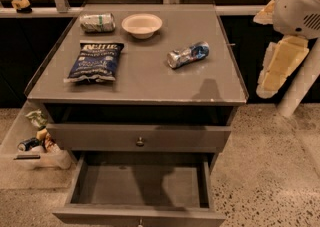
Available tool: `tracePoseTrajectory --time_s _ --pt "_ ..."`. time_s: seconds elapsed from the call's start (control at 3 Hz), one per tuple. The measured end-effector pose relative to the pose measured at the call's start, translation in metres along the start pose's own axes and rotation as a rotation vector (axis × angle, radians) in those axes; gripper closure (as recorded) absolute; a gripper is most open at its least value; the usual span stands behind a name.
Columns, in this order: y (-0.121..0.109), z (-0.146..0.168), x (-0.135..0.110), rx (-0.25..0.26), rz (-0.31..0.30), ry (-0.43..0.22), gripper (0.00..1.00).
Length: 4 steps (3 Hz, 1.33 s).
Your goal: Place redbull can into middle drawer
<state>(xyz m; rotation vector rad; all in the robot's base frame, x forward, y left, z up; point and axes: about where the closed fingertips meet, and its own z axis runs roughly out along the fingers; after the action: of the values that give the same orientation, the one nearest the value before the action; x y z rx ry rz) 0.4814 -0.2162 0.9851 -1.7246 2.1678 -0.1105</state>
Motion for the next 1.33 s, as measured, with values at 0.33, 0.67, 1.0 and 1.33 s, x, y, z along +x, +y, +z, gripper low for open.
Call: tracePoseTrajectory --time_s 0.33,0.67,1.0,1.33 --pt "-0.039 0.011 -0.011 -0.005 -0.006 -0.030 0.00" --pt "-0.066 0.019 -0.036 -0.010 -0.068 -0.063 0.00" --pt "-0.073 0.033 -0.078 -0.027 -0.200 -0.071 0.00" --pt "-0.073 0.033 -0.078 -0.027 -0.200 -0.071 0.00"
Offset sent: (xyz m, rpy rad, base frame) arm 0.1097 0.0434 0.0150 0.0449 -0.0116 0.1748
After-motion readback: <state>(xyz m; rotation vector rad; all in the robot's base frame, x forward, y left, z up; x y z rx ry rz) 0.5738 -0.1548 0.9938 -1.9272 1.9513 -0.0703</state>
